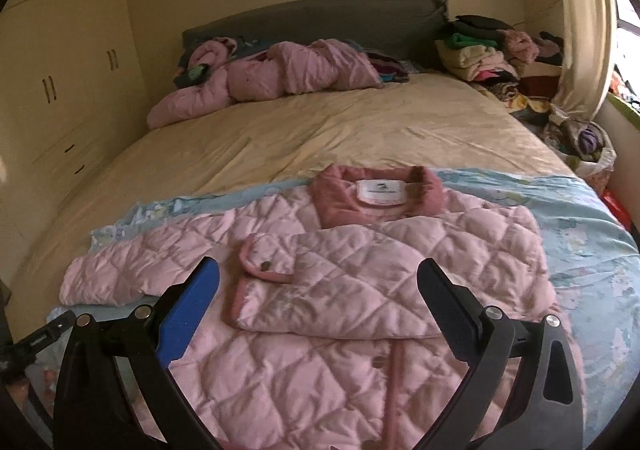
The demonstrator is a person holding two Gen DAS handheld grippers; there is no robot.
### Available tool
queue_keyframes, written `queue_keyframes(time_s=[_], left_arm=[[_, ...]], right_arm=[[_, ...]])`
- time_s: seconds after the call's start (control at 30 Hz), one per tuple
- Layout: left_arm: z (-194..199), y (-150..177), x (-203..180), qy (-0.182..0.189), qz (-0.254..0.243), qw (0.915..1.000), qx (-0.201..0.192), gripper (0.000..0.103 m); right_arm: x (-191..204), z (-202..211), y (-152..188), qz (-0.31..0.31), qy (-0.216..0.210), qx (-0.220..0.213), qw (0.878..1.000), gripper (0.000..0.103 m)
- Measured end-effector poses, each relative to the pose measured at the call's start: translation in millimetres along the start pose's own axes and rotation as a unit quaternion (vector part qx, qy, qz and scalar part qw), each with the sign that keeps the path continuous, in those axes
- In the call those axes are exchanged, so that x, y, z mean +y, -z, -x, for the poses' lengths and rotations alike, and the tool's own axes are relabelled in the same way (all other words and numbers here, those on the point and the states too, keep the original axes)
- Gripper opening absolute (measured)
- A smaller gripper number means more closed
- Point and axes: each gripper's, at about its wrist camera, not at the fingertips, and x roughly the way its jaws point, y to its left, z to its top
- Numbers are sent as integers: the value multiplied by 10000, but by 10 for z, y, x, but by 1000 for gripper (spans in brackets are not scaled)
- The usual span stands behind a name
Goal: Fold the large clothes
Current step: 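Move the left gripper to the other jacket sleeve, then grasp the other sleeve near its cuff with the left gripper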
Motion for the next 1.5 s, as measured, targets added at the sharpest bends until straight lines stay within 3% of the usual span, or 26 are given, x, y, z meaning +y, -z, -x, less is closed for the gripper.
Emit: queue_keyframes(time_s=[0.53,0.87,1.23,1.4,1.47,1.5], left_arm=[[-427,-168,716,77,1052,9940,296,94],[-737,-162,1176,321,1929,9800,380,94],[-1039,-222,1365,508,2417,9688,207,93],[-1145,-354,1474,408,2560,9658,-8,72],[-1187,-392,1488,516,2541,9658,-77,39],[-1211,-413,1486,698,2526,9650,-59,33]], right_arm=[[726,-389,108,470,-579,320,9967,99],[1113,-589,391,649,-990,665,9907,99],[1213,-652,612,686,-1188,991,9856,99],[1111,-612,650,612,-1151,1034,9861,99],[1020,-571,679,517,-1088,1040,9872,99],[979,-557,689,479,-1080,1046,9875,99]])
